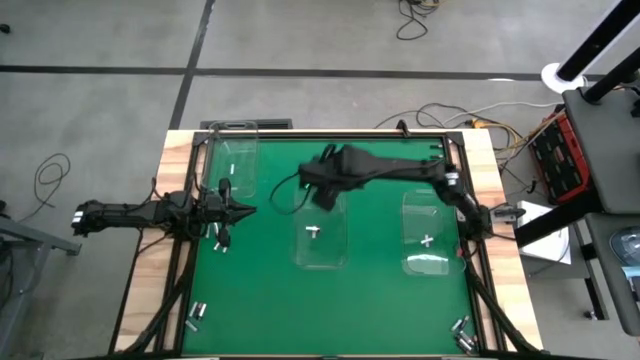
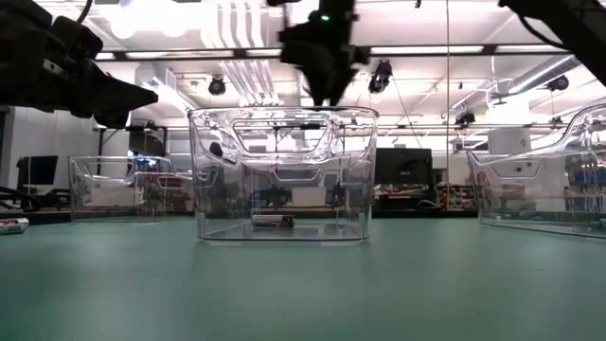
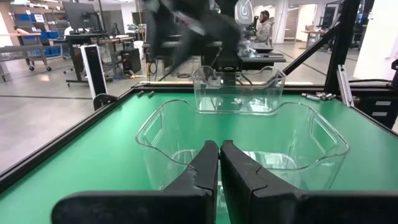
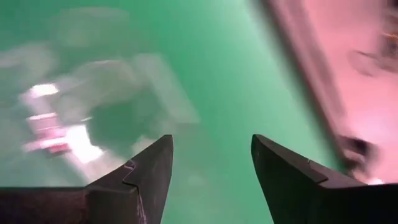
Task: Sort batteries
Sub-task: Put the black battery into the left transparent bin
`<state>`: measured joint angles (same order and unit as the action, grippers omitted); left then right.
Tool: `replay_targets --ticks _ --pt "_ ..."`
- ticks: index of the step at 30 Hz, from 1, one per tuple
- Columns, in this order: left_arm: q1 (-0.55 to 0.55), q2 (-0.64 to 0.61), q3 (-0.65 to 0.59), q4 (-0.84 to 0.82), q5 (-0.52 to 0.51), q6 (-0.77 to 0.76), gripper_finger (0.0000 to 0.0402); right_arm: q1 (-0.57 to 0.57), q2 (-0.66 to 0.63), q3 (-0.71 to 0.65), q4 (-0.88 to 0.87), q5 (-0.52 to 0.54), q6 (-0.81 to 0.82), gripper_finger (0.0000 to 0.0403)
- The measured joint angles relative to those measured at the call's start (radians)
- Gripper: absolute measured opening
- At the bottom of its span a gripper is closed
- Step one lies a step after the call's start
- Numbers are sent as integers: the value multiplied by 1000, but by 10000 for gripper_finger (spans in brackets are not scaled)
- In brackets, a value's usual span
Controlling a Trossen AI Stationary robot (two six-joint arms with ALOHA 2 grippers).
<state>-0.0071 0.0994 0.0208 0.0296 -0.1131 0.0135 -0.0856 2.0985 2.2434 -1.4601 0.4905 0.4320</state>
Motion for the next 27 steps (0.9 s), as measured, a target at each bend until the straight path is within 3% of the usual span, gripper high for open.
replay_targets --ticks 5,16,22,27 --pt "0 1 0 0 0 0 0 -102 -125 -102 -74 137 96 231" --pt "0 1 0 0 0 0 0 -390 -364 -533 -71 140 207 259" --pt "0 2 0 0 0 0 0 -505 -405 -710 -67 138 256 249" --pt "0 2 0 0 0 0 0 -542 -406 -810 -40 138 198 242"
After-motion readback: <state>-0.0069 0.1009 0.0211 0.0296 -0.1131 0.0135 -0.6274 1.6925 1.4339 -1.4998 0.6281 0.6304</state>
